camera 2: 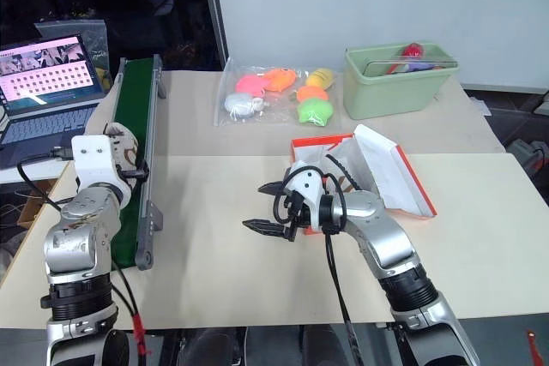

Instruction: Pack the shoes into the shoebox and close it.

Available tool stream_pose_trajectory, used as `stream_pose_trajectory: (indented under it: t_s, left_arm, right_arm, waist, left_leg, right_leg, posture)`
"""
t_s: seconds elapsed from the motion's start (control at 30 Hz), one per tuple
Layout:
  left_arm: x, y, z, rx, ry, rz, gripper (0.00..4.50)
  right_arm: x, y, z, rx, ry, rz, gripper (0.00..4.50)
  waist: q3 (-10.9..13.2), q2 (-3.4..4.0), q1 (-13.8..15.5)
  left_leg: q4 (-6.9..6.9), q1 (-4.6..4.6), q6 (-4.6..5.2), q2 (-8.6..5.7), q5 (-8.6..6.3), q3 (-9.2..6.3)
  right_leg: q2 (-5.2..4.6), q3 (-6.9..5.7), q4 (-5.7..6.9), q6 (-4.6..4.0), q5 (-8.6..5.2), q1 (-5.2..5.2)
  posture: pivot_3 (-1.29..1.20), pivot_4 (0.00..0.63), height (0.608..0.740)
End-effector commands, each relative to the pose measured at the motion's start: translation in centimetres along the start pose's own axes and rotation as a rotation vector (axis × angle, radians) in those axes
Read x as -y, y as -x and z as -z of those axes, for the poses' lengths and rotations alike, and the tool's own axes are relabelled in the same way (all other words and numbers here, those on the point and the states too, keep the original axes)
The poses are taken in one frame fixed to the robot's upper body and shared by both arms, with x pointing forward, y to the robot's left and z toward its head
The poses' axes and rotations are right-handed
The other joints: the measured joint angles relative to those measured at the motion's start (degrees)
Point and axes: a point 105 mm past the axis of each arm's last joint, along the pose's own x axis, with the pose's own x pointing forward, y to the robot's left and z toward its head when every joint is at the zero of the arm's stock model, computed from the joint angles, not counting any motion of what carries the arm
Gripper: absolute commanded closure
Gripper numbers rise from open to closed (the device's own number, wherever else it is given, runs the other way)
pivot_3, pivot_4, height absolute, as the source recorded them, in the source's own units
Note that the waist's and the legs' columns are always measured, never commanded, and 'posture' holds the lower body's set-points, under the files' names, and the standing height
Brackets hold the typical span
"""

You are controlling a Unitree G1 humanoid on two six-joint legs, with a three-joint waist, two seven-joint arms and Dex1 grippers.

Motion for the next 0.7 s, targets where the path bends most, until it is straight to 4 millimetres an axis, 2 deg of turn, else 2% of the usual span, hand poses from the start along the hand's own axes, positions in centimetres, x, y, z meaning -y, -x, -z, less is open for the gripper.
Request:
stream_pose_trajectory:
  t_s: [0.03, 0.07, 0.1, 0.23, 0.37, 0.6, 0.7]
  left_arm:
    - [0.9, 0.3, 2.6, -0.124, 0.101, 0.042, 0.0]
    - [1.2, 0.4, 2.7, -0.13, 0.109, 0.055, 0.5]
    - [1.4, 0.5, 2.7, -0.128, 0.111, 0.061, 0.61]
    - [1.9, 0.8, 2.4, -0.122, 0.113, 0.062, 2.16]
    - [2.0, 0.8, 2.1, -0.121, 0.116, 0.06, 3.36]
    - [1.8, 0.7, 1.6, -0.102, 0.066, 0.048, 3.36]
    - [1.9, 0.8, 0.0, -0.023, 0.043, 0.041, 3.36]
  right_arm:
    - [-0.1, 0.3, -1.5, 0.042, 0.027, 0.003, 0.04]
    - [-0.1, 0.3, -1.6, 0.042, 0.026, 0.005, 0.0]
    - [-0.1, 0.3, -1.6, 0.042, 0.025, 0.006, 0.0]
    - [0.1, 0.5, -1.7, 0.043, 0.022, 0.013, 0.0]
    - [0.2, 0.6, -1.9, 0.05, 0.015, 0.019, 0.0]
    - [0.4, 0.5, -2.3, 0.067, -0.005, 0.025, 0.0]
    - [0.7, 0.6, -2.6, 0.085, -0.067, 0.035, 0.0]
  waist:
    - [-0.04, 0.04, 0.11]
    - [-0.09, 0.11, 0.18]
    - [-0.12, 0.13, 0.19]
    - [-0.13, 0.15, 0.67]
    - [-0.13, 0.15, 1.04]
    - [-0.13, 0.15, 1.18]
    - [-0.13, 0.14, 1.22]
  left_leg:
    - [0.0, 0.06, 0.0, 0.0, 0.0, 0.01]
    - [0.0, 0.16, 0.0, -0.01, 0.0, 0.01]
    - [0.0, 0.23, 0.0, -0.02, 0.0, 0.02]
    - [0.0, 0.71, -0.02, -0.05, 0.01, 0.03]
    - [0.0, 1.12, -0.02, -0.06, 0.0, 0.03]
    - [0.0, 1.13, -0.02, -0.05, 0.0, 0.02]
    - [0.0, 1.12, -0.02, -0.05, 0.0, 0.02]
  right_leg:
    - [-0.01, 0.0, 0.01, 0.0, 0.0, 0.04]
    - [-0.01, 0.01, 0.02, 0.0, 0.0, 0.14]
    - [-0.01, 0.01, 0.03, 0.0, 0.0, 0.21]
    - [0.0, 0.03, 0.05, 0.01, -0.02, 0.65]
    - [0.0, 0.02, -0.08, 0.15, -0.11, 1.14]
    - [0.02, 0.02, -0.05, 0.17, -0.13, 1.13]
    - [0.02, 0.02, -0.05, 0.17, -0.13, 1.13]
  posture:
    - [0.0, 0.15, 0.729]
    - [0.0, 0.15, 0.729]
    - [0.0, 0.15, 0.729]
    - [0.0, 0.15, 0.729]
    - [0.0, 0.15, 0.729]
    - [0.0, 0.15, 0.729]
    - [0.0, 0.15, 0.729]
